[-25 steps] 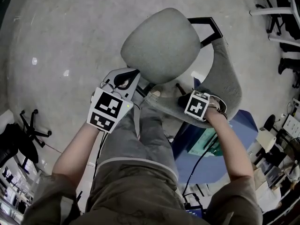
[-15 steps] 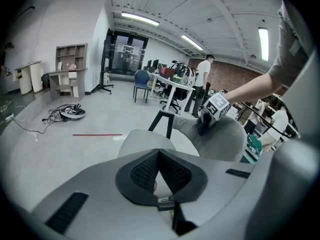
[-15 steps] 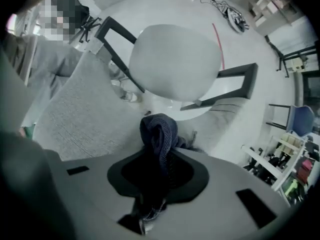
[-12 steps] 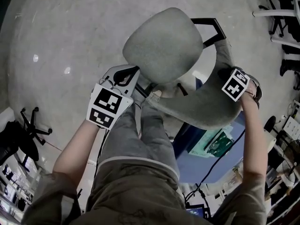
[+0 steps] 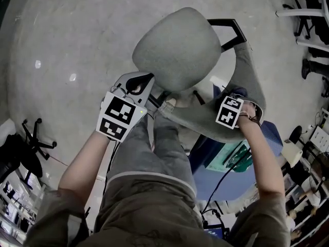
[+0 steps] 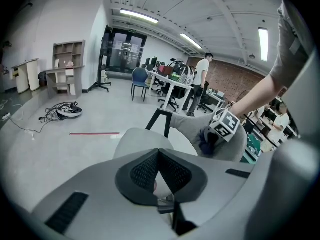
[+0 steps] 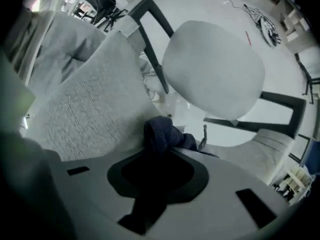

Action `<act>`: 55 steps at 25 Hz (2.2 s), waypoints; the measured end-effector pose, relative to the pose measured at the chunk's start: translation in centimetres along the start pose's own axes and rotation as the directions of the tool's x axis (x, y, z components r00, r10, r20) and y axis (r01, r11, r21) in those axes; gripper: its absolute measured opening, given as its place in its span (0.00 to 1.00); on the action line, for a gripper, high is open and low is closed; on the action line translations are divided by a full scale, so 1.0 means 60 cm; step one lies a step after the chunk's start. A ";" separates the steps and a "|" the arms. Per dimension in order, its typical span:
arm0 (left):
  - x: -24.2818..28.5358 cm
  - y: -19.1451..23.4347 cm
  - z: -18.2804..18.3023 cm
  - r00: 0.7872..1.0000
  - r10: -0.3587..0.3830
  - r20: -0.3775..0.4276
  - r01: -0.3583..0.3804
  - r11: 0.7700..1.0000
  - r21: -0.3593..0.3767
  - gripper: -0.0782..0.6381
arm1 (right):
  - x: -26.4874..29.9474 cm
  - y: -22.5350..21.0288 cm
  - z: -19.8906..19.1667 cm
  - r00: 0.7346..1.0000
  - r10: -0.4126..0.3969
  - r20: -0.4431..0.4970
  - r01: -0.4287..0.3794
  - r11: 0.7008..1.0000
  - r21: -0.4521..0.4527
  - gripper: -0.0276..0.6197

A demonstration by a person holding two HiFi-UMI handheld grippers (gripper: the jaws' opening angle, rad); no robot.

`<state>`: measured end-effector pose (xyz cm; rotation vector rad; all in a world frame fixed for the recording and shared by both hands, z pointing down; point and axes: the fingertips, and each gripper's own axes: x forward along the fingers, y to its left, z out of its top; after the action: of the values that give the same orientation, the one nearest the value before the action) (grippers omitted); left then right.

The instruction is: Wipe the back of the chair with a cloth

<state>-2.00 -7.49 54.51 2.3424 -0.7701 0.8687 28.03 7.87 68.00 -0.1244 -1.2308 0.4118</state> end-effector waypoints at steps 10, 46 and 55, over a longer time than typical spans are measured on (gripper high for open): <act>-0.002 0.001 -0.021 1.000 -0.002 -0.018 0.002 1.000 -0.007 0.13 | -0.076 0.146 0.271 0.814 0.255 0.522 -0.297 0.955 -0.003 0.17; -0.004 -0.005 -0.063 0.998 0.000 -0.070 -0.002 1.000 -0.029 0.13 | 0.065 0.019 0.086 0.993 0.092 0.079 -0.088 0.995 -0.050 0.17; -0.010 -0.002 -0.070 0.997 0.007 -0.075 -0.008 1.000 -0.016 0.13 | -0.034 0.134 0.294 0.841 0.276 0.465 -0.274 0.959 -0.073 0.17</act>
<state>-4.02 -4.52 56.83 2.2803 -0.7524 0.9450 9.10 12.28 69.61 -0.2152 -1.7050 0.7212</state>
